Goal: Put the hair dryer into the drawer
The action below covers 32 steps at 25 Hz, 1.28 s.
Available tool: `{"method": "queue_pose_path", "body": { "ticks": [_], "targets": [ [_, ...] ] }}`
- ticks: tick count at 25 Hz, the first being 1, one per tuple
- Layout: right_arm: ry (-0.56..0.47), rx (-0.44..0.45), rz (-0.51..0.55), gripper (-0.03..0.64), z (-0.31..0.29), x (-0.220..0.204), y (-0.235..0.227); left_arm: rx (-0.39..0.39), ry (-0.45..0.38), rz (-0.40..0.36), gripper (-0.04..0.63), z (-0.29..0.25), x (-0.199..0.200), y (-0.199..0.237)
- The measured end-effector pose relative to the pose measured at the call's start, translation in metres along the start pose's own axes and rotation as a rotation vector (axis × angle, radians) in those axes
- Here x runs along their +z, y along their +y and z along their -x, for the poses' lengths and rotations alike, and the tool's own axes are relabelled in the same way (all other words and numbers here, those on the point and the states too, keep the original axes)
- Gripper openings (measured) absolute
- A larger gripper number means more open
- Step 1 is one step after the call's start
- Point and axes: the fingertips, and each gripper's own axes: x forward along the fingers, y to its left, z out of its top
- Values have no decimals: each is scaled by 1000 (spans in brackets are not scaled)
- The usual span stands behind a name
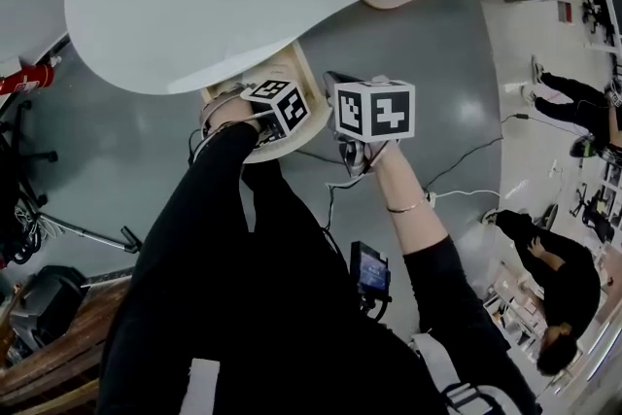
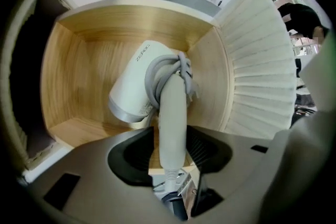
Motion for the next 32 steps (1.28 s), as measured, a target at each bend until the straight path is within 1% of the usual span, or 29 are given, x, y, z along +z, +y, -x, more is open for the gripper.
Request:
{"method": "queue_pose_path", "body": {
  "ticks": [3,5,11,14,16,19,21,23,26,30,32],
  "targets": [
    [-4,1,-3,2,1,-1,2,69,-67,-1,201,15,-1,4],
    [-7,0,-4,2,2,-2,2,102,-100,2,202,23,-1,5],
    [-20,-3,-7,2,5,-2,3,143,-157,14,201,38,-8,8],
    [-31,-7,-11,2,9,0,1,130,-235,50,201,56,-4,9],
    [-43,-12,-17,2,12,3,1,102,-322,87,185,74,1,9],
    [-74,-9,-29,2,19,8,4,68,-486,148,72,107,7,13],
    [-106,-1,-41,2,27,13,8,56,-590,166,28,128,11,15],
    [-141,9,-58,2,36,18,12,41,-699,164,12,149,15,15],
    [-195,24,-85,2,51,24,18,10,-861,170,9,181,19,14],
    [-262,38,-107,2,70,30,28,0,-1039,214,9,219,15,17],
    [-294,48,-111,2,78,33,34,-15,-1126,250,9,236,10,21]
  ]
}}
